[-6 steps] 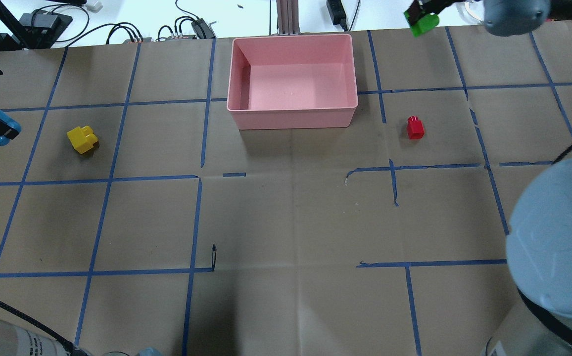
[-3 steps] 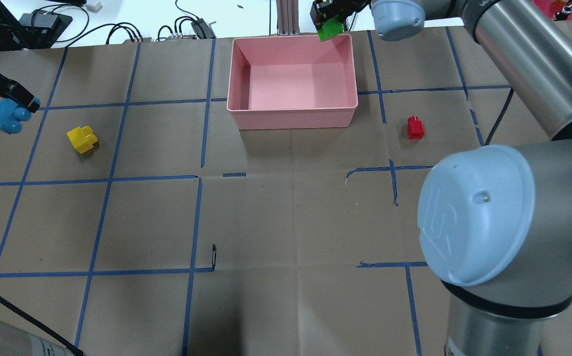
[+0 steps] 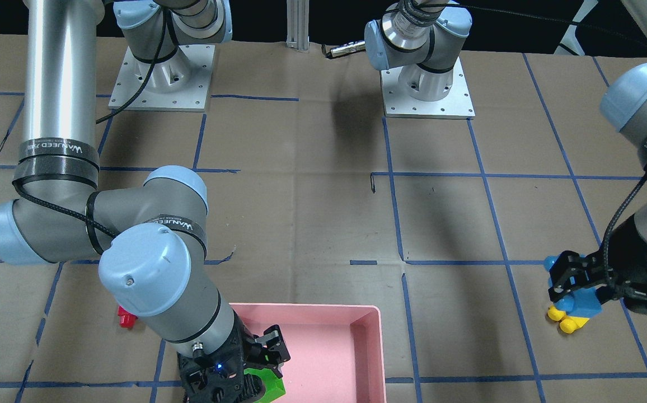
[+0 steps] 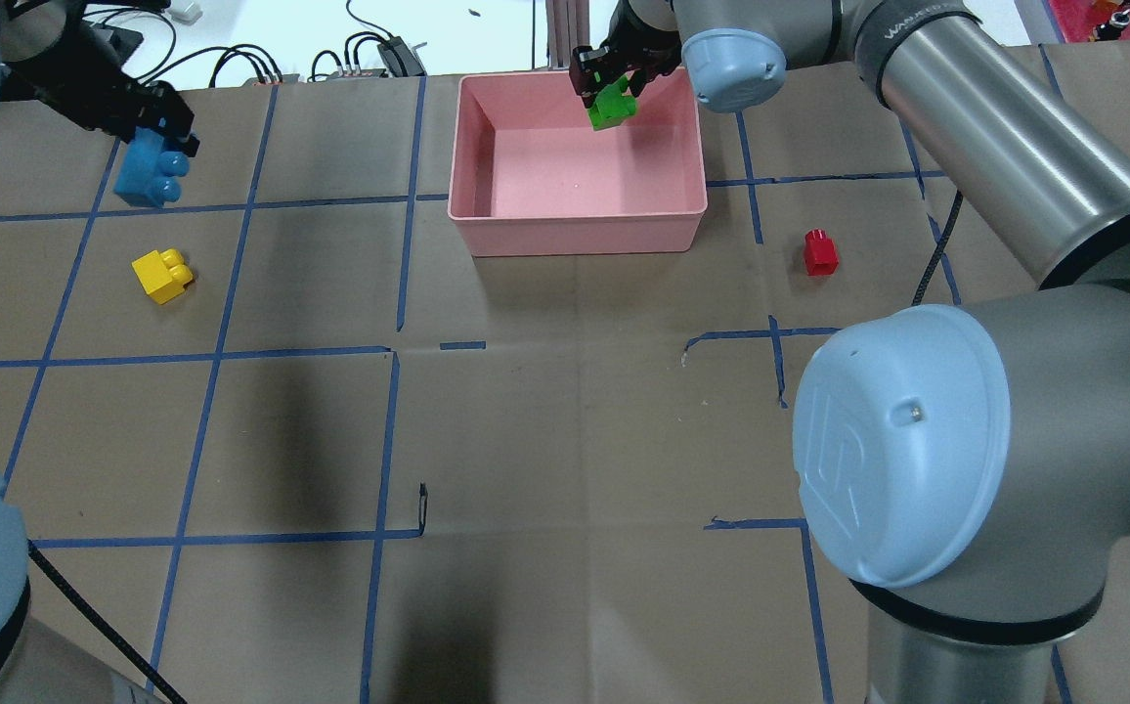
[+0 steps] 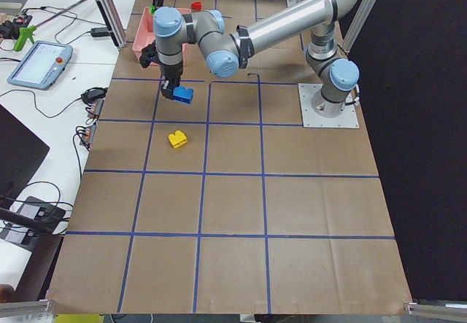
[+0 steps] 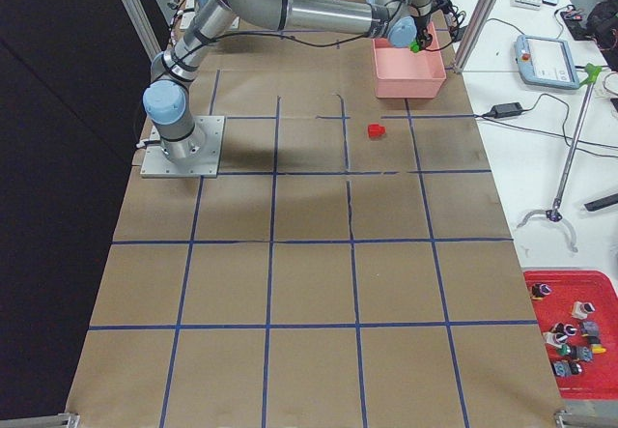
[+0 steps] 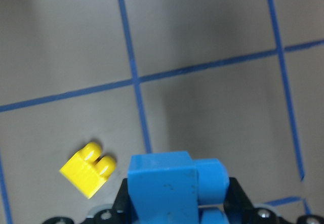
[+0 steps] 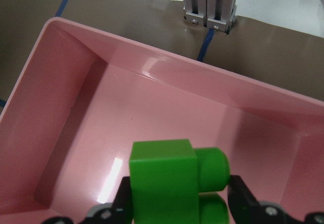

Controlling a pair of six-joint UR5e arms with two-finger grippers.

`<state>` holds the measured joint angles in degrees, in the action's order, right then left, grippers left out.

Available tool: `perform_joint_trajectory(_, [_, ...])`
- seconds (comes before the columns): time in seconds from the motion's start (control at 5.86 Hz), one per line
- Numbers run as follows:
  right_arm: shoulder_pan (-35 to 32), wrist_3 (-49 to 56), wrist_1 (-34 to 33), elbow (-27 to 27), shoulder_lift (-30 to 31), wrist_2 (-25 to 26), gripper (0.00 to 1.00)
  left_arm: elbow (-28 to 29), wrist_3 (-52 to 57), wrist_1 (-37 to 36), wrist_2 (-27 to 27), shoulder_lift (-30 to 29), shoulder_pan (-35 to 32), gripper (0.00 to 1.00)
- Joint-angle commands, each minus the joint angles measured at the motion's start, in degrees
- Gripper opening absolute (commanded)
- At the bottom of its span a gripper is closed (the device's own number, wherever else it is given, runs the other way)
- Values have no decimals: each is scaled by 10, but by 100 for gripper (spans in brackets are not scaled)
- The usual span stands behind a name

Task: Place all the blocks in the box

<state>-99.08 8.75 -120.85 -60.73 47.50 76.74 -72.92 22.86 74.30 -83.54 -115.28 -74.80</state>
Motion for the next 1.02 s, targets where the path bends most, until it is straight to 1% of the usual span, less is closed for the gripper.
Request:
perform_joint_trajectory(0.0, [1, 0, 4, 4, 4, 0, 100, 132, -148, 60, 22, -79, -84, 1])
perform_joint_trajectory(0.17, [17, 12, 3, 5, 14, 15, 100, 192, -202, 110, 20, -101, -117, 1])
perform_joint_trajectory(0.34, [58, 22, 16, -11, 56, 59, 100, 228, -253, 126, 17, -127, -155, 1])
perform_joint_trajectory(0.51, [100, 55, 74, -23, 92, 63, 100, 235, -318, 124, 15, -145, -189, 2])
perform_joint_trajectory(0.68, [128, 62, 120, -39, 115, 70, 99, 241, -344, 117, 15, -170, -219, 2])
perform_joint_trajectory(0.85, [143, 60, 107, -80, 117, 114, 99, 257, -346, 105, 17, -200, -228, 2])
